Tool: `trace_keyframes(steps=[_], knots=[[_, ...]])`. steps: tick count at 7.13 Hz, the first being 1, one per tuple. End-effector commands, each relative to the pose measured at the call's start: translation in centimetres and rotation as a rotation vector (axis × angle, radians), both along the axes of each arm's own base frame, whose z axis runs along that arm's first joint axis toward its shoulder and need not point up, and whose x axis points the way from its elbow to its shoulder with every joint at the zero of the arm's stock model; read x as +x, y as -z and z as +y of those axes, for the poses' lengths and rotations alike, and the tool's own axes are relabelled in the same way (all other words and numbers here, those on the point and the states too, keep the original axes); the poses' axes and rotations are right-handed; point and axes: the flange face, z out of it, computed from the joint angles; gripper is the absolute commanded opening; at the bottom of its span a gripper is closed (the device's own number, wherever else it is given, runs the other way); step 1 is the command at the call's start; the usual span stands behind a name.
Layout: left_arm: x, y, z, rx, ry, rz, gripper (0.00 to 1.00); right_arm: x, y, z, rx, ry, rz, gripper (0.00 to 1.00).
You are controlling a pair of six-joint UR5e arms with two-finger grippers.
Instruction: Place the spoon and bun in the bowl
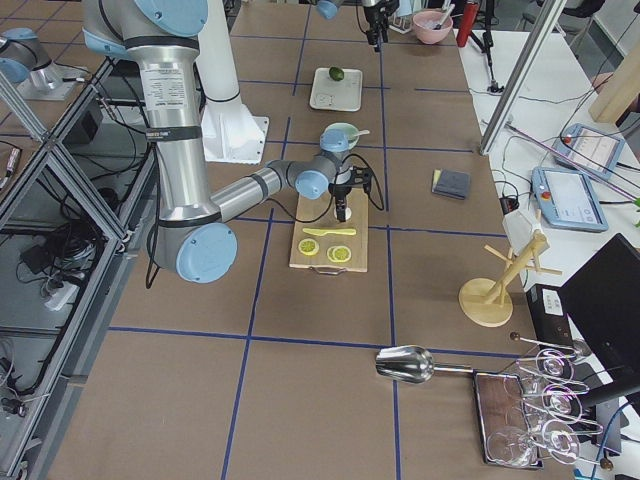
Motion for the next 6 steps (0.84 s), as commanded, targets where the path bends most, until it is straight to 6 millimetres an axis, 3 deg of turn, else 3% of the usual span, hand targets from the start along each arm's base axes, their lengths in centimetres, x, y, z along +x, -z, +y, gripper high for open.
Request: trace_keyframes(steps=[1, 3, 4, 5, 6], knots=[[0.0, 0.1, 0.0, 0.0, 0.0, 0.003, 0.83, 0.2, -0.4, 0.0, -0.002, -0.006, 0.008, 0.59], [0.0, 0.3, 0.1, 0.001, 0.004, 0.006, 0.83, 0.6, 0.0, -0.2, 0.017, -0.028, 0.014, 0.37], [-0.3, 0.8, 0.3, 0.01, 0.004, 0.011, 0.83, 0.4, 1.0, -0.3, 0.026, -0.028, -0.003, 0.36], [-0.8, 0.9, 0.2, 0.014, 0.007, 0.01, 0.83, -0.5, 4.2, -0.6, -0.014, -0.09, -0.068, 0.35], [-1.3, 0.0, 0.7, 0.004, 0.009, 0.002, 0.83, -2.5, 9.2, -1.8, -0.05, -0.149, -0.14, 0.36]])
